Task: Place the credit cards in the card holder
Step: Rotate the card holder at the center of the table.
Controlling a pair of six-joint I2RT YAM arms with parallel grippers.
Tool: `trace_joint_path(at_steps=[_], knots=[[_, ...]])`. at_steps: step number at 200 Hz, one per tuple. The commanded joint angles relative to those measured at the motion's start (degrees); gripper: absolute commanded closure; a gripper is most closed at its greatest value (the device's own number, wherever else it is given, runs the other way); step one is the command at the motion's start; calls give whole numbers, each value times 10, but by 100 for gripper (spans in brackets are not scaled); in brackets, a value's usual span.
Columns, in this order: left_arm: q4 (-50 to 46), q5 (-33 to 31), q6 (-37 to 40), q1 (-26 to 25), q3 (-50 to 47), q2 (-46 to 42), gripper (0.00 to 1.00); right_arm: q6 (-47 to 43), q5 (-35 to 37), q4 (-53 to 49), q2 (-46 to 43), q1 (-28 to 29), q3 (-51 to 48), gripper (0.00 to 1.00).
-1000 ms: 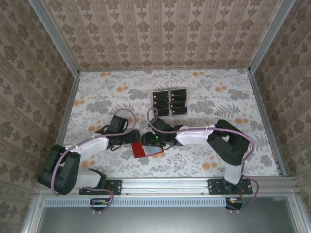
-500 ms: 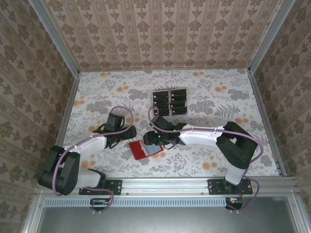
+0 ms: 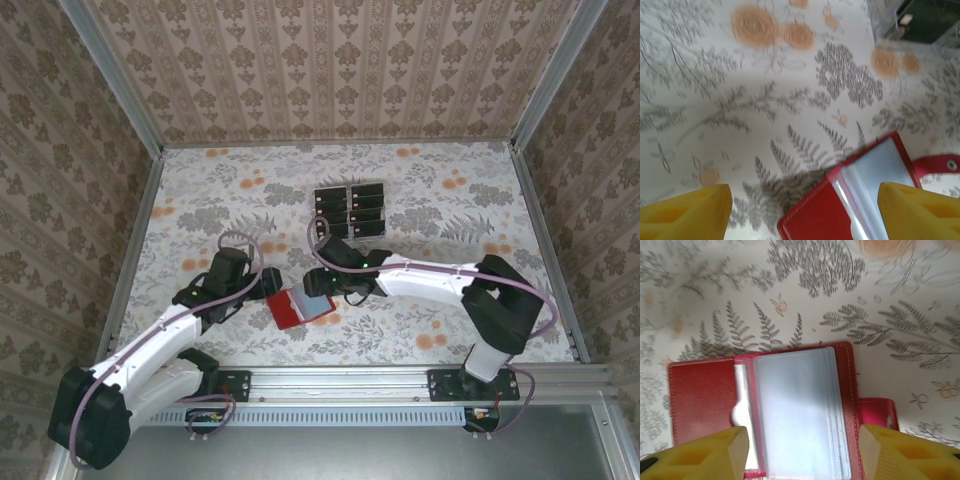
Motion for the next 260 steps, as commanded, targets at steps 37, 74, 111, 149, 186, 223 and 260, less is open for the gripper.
trace_joint_path(at_steps=[37, 74, 111, 149, 186, 223, 260], knots=[[-2, -33, -113, -64, -54, -23, 22, -27, 40, -28, -24, -30, -17, 39], [30, -50, -130, -94, -58, 12, 23, -30, 32, -16, 17, -35, -9, 40], [67, -67, -126, -101, -57, 41, 29, -30, 28, -8, 40, -42, -7, 57], [99, -79, -104, -100, -40, 74, 47, -21, 33, 1, 25, -48, -32, 88], [134, -78, -79, -92, -22, 122, 62, 2, 42, 11, -3, -48, -65, 100], [161, -74, -45, -72, 3, 165, 69, 42, 50, 32, -35, -48, -108, 100], [184, -59, -15, -46, 30, 208, 68, 84, 78, 43, -56, -48, -137, 100]])
